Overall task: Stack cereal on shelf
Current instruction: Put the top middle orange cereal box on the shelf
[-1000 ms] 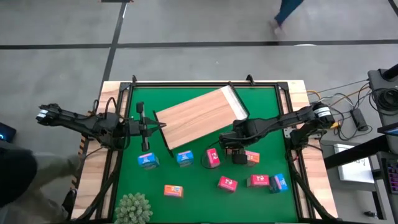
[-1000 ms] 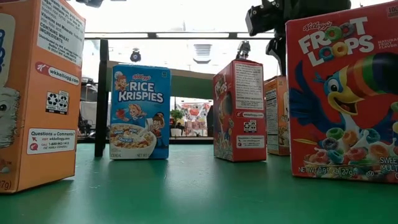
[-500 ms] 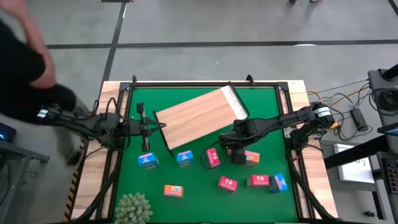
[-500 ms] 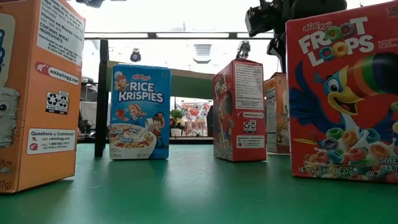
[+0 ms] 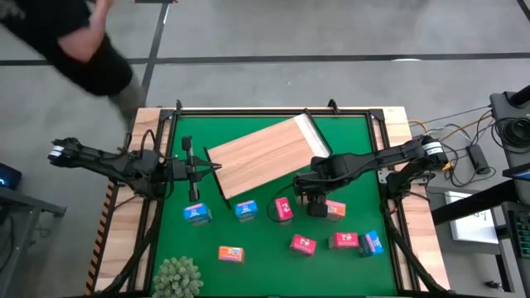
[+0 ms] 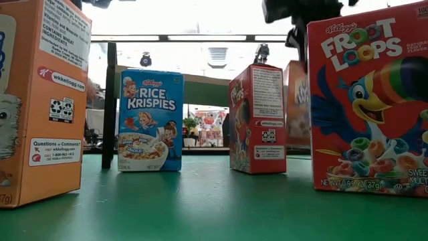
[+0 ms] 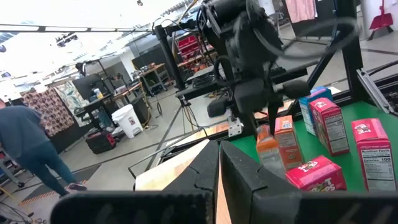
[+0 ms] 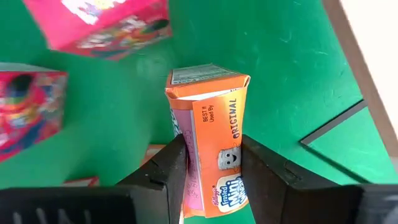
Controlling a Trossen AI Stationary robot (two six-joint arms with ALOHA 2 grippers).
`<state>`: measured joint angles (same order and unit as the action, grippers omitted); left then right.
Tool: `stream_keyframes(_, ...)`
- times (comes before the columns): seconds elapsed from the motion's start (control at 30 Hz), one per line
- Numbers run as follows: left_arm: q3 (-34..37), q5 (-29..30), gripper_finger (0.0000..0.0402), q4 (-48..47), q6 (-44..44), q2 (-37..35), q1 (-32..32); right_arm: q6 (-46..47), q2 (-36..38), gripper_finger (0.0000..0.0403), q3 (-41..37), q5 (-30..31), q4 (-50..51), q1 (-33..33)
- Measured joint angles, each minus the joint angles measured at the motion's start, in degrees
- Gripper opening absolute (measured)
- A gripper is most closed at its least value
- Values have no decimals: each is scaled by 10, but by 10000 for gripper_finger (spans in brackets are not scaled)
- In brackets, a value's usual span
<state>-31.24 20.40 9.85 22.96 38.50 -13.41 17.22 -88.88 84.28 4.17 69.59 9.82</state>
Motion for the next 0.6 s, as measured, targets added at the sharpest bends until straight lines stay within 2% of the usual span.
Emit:
stream_keyframes(0.2,0,0,0,-1,0,0,0,38,4,123,86,-25,67,0)
stream_keyframes(0.33,0,0,0,-2,0,0,0,39,4,123,156,-28,71,0)
stream_keyframes(0.53,0,0,0,-1,-7,0,0,52,0,123,263,-23,64,-11)
stream_keyframes(0.6,0,0,0,-1,-9,0,0,50,-5,123,292,2,62,-20)
